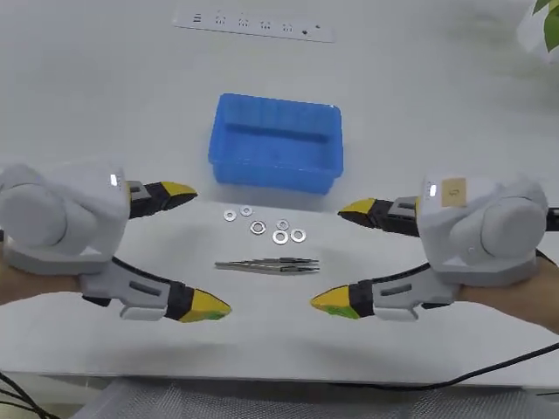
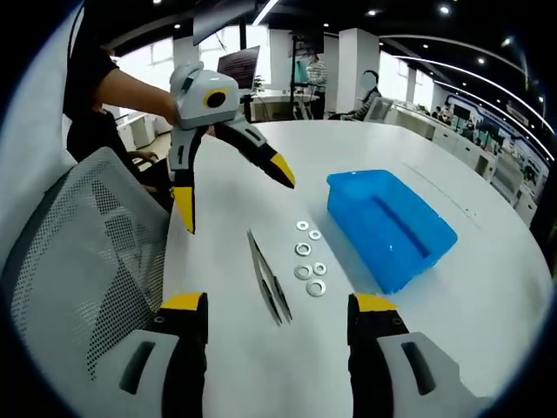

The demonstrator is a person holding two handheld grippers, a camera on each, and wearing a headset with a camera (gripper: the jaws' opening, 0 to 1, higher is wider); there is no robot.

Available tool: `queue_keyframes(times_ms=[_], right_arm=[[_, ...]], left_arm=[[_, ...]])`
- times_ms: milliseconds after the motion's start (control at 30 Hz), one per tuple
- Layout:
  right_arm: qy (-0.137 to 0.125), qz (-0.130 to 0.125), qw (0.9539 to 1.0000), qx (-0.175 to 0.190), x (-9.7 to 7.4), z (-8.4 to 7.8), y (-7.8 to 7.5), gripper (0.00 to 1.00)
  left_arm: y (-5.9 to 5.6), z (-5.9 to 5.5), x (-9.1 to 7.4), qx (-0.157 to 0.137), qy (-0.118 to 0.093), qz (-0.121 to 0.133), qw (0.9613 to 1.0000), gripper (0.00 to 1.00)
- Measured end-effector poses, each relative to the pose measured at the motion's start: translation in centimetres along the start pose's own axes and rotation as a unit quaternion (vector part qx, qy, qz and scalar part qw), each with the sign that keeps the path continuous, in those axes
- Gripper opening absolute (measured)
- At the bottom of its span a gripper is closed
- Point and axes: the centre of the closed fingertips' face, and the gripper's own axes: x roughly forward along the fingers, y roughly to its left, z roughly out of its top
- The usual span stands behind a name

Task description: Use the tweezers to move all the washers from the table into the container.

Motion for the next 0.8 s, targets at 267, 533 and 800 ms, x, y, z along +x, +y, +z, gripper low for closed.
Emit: queue_keyframes(times_ms=[267, 533, 800], right_arm=[[0.014, 0.031, 0.9991, -0.025, 2.1, 0.3, 0.7, 0.53], [0.034, 0.051, 0.9977, -0.03, 3.0, -0.3, 0.9, 0.41], [0.049, 0.06, 0.9967, -0.026, 3.7, -0.5, 0.6, 0.3]], left_arm=[[-0.5, -1.1, 0.9, 0.009, 0.039, -0.017, 0.9991, 0.72], [-1.1, -1.0, 1.8, 0.011, 0.047, -0.038, 0.9981, 0.6], [-1.1, -0.8, 2.6, 0.015, 0.054, -0.053, 0.997, 0.53]])
